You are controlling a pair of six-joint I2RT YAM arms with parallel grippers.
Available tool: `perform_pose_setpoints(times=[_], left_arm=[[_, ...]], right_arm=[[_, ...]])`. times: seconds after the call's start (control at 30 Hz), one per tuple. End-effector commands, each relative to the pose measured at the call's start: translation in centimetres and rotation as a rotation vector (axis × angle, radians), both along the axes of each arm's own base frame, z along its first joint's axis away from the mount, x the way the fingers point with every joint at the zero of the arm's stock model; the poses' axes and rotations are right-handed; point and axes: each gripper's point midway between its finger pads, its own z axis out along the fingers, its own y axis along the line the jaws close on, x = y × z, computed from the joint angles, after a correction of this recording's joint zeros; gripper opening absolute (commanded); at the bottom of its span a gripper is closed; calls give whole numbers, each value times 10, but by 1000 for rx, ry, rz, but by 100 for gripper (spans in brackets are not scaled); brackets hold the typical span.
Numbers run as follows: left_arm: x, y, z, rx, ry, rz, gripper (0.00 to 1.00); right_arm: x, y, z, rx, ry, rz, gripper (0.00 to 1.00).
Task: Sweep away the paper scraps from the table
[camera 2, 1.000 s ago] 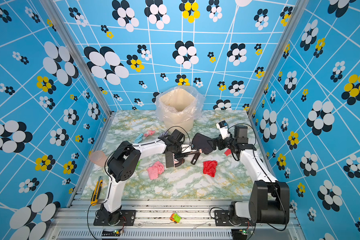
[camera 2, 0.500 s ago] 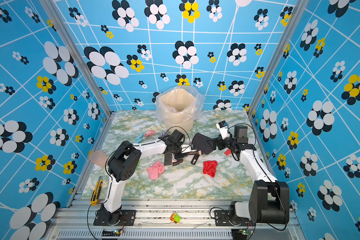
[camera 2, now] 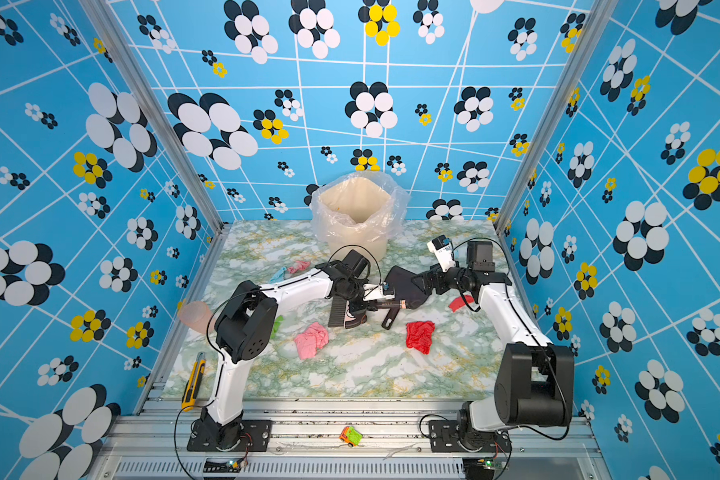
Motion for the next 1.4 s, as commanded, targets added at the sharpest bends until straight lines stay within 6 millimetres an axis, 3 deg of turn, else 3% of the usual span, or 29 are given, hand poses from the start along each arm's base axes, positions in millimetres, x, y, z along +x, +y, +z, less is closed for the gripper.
perform_pose_setpoints(times=[0.0, 0.27, 0.43, 0.77, 0.8, 1.1, 1.37], left_arm=[[-13, 3, 43, -79, 37, -61, 0], [-24, 12, 56, -109, 140, -101, 0], [-30, 11, 60, -119, 163, -131, 0], [-37, 12, 64, -144, 204, -157, 0], [-38, 12, 65, -146, 205, -159, 0], [-41, 13, 64, -137, 218, -170, 0], [-42, 15, 63, -130, 219, -178, 0]], right_arm=[[-18, 9, 5, 25, 56, 109, 94], [-33, 35, 16, 141, 100, 245, 91], [-44, 57, 2, 77, 148, 337, 88], [-47, 72, -12, 57, 212, 394, 80], [-53, 83, -14, 48, 218, 426, 80], [-61, 90, -38, -36, 297, 462, 73], [-63, 88, -48, -66, 323, 462, 68]])
